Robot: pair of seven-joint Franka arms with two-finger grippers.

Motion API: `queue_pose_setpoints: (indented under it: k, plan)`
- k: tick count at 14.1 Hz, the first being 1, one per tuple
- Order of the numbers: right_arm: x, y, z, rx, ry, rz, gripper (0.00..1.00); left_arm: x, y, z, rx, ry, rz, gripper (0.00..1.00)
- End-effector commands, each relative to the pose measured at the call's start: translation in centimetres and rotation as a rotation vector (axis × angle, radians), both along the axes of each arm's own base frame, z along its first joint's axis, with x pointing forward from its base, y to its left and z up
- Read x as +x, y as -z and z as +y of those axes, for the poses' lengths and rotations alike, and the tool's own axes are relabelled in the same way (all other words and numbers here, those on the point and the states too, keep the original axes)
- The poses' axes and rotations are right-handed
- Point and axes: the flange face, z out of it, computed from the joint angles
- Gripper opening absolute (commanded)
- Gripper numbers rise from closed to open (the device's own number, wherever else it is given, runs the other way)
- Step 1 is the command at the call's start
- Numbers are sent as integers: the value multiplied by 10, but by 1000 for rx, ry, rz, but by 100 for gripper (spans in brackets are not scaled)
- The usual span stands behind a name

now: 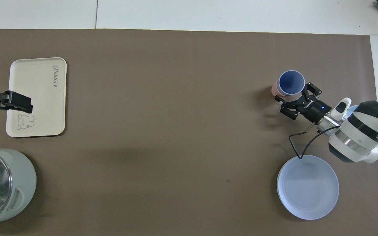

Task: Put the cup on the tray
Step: 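Move the right gripper toward the pink cup, then grasp the pink cup rim with the right gripper and lift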

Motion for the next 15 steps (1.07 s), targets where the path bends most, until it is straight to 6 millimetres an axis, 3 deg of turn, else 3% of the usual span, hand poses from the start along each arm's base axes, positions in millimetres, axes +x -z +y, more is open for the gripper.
queue_pose_setpoints:
  k: [1, 6, 7, 8, 9, 12, 13, 15]
  plan:
    - [10, 0, -2, -30, 9, -17, 100, -9, 1, 2, -12, -3, -19, 100]
    - [10, 1, 0, -37, 18, -11, 99, -10, 2, 2, -12, -4, -16, 100]
    - [10, 4, 2, -34, 16, -7, 94, -10, 2, 2, -12, -3, -16, 100]
    - [11, 4, 8, -37, 6, -9, 68, -11, 1, 2, -12, -3, -17, 100]
    - [11, 3, 8, -53, -3, -23, 1, -11, 0, 2, -12, -4, -22, 100]
    - [18, -11, 7, -70, 15, -23, 0, -10, 1, 2, -12, -6, -25, 100]
    - [18, -23, 12, -83, 35, -4, 0, -10, 0, 2, -12, -9, -28, 100]
    - [17, -61, 41, -115, 61, 38, 0, -9, 0, -4, -11, 0, -29, 100]
